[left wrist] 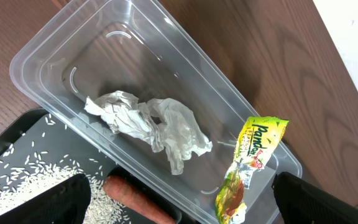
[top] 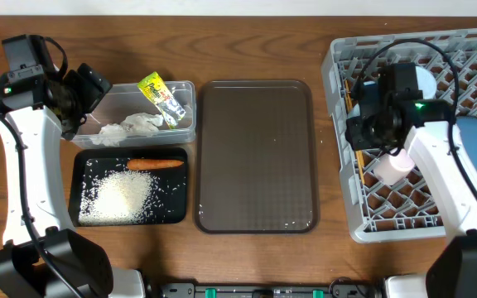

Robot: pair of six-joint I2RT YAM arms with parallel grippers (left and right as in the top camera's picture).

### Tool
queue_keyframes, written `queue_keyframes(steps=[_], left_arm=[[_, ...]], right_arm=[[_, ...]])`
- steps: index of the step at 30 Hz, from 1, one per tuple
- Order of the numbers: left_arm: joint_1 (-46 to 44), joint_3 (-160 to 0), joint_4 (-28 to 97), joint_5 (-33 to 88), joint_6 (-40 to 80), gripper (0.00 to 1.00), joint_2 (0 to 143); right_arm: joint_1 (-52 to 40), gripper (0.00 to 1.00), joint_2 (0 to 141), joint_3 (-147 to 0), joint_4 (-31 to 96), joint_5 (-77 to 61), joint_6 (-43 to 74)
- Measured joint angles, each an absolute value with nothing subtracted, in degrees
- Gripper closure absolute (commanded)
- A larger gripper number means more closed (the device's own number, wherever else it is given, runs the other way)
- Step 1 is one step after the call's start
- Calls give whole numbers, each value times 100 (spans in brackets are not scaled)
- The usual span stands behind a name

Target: Sort waste into correct bins and load items into the dishwasher rack

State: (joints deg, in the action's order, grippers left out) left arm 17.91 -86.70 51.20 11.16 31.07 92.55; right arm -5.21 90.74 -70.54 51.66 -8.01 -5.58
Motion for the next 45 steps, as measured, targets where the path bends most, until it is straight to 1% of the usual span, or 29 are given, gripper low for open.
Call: queue_keyframes(steps=[5,13,15,20,24,32,45], left_arm=[[1791,-8670,5120,1116,3107,4,9255],[1791,-8670,5120,1118,3107,4,9255],[1791,-8670,5120,1118,3107,4,9251],[1791,-8670,5120,1116,3107,4,9251],[1791,-8670,5120,1116,3107,4,9251],[1791,-8670,5120,1116,3107,4,9251],[1791,-8670,5120,1116,3107,4,9251]], right_arm=[[-521,64,9229,-7050,5293,-1015,-373],[-521,64,9242,-6834,5155,-1096,-132],[-521,68,9242,-6757,5137,-1098,-84],[-519,85,9242,-6591,5078,-1068,-19],[-515,94,9242,-6578,5063,-950,119],[-517,98,9242,-6552,4871,-1017,565],[-735,98,9242,-6528,4615,-862,1039]])
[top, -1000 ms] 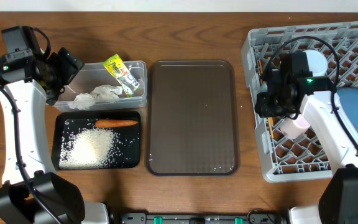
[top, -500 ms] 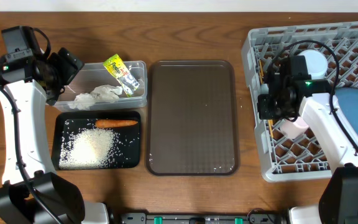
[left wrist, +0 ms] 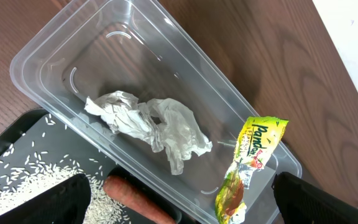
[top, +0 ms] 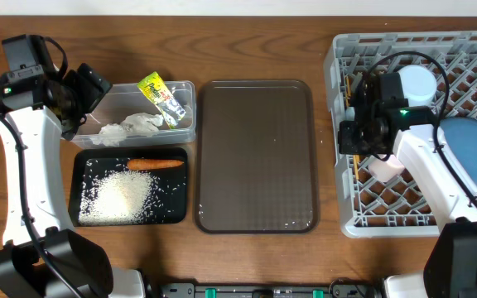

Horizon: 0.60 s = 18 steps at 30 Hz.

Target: Sort waste into correct bins and load items into the dishwasher rack

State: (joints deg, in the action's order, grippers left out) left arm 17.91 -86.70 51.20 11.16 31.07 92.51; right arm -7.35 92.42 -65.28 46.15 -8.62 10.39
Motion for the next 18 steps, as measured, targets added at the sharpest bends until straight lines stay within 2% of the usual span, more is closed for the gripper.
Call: queue_keyframes(steps=[4,5,10,14,18], left_arm=[[1791,-8670,5120,1118,3107,4,9251],[1791,-8670,5120,1118,3107,4,9251],[1791,-8670,5118,1116,3107,4,9251],[1791,-8670,5120,1116,3107,4,9249],[1791,-8670,5120,1118,3107,4,9247]], right_arm=[[-840,97,9242,-6523,4593,-792,1138],[-849,94,9242,-6523,4593,-792,1153],[-871,59,9242,-6519,4617,-871,1247],[-919,48,9242,-6521,4602,-1031,1280],[-923,41,9242,-6731,4919,-1057,1190]])
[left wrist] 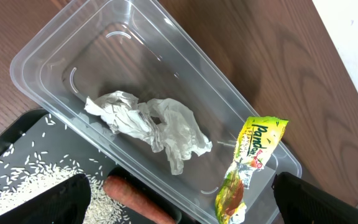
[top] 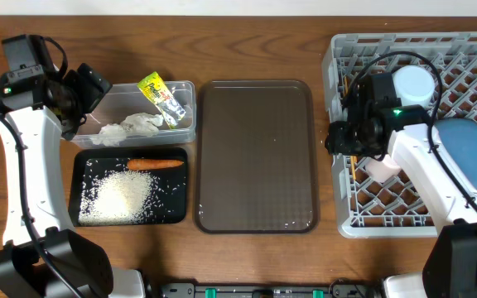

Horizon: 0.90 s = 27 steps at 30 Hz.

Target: Sort waste into correct bins and load items into the dishwasher rack

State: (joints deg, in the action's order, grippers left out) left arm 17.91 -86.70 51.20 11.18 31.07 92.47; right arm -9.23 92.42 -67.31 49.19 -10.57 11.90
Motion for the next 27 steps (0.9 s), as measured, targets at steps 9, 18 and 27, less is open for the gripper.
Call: queue_keyframes(steps=[9,18,27], left_arm=[[1791,-8670,5120,1116,3107,4,9247],[1791,-8670,5120,1116,3107,4,9247],[1791,-8670,5120,1118,3107,4,9247]], right_arm=[[-819,1,9102,-7985,5428,-1052,840],[-816,1,8932,-8097,5339,-1052,738],[-816,1,8932,-8097,5339,-1050,716]])
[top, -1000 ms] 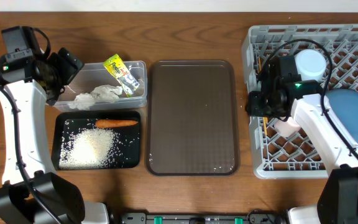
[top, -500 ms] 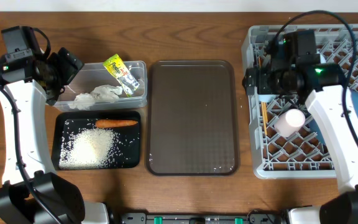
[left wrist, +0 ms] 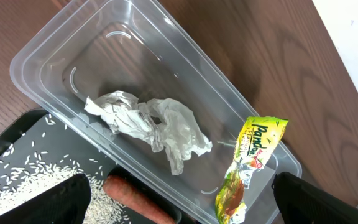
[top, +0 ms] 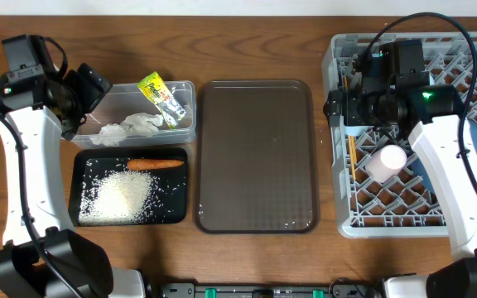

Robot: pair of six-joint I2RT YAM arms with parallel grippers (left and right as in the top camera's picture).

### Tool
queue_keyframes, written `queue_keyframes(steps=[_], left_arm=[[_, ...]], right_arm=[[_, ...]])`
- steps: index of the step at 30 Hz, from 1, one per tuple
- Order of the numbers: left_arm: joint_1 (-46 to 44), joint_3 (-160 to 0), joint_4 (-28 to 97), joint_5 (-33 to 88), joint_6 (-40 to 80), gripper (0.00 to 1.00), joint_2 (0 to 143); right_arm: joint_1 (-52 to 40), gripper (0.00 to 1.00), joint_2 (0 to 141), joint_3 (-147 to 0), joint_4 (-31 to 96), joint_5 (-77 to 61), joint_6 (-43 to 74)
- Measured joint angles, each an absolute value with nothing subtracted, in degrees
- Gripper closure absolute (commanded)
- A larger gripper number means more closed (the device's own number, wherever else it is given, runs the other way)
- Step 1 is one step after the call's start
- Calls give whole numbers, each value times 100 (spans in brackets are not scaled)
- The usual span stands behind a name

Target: Sort waste into correct bins and load items into the dishwasher rack

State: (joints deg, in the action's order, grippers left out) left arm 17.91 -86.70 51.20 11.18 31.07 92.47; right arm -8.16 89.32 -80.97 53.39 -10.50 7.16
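A clear plastic bin (left wrist: 55, 46) holds a crumpled white tissue (left wrist: 148, 124) and a yellow-green snack wrapper (left wrist: 247, 165). Below it a black tray (top: 85, 161) carries loose rice (top: 122, 194) and a carrot (top: 154, 164). My left gripper (left wrist: 179, 208) hangs open over the bin's near edge, holding nothing. The grey dishwasher rack (top: 338, 207) at the right holds a pink cup (top: 385, 161), a wooden stick (top: 352, 161) and a blue plate. My right gripper (top: 338, 105) is at the rack's left wall; its jaws are hidden.
A bare brown serving tray (top: 257, 156) lies in the middle between the bins and the rack. The right arm's body and cables cover the rack's upper middle. The table's far edge runs close behind the bin and the rack.
My right arm has shifted up and back over the rack's upper left, uncovering the pink cup and hiding the white cup. The left arm and bins are unchanged.
At first the rack sat skewed, its near left corner further right, with my right gripper low over the pink cup. Over the later moments the rack's left side came nearer the brown tray and squared up. The left gripper stayed open over the clear bin throughout.
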Motion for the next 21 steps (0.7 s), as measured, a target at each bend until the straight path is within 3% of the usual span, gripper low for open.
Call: queue_keyframes(steps=[21], left_arm=[[1791,-8670,5120,1116,3107,4,9247]], right_arm=[[-843,1,8847,-8095,5345,-1050,716]])
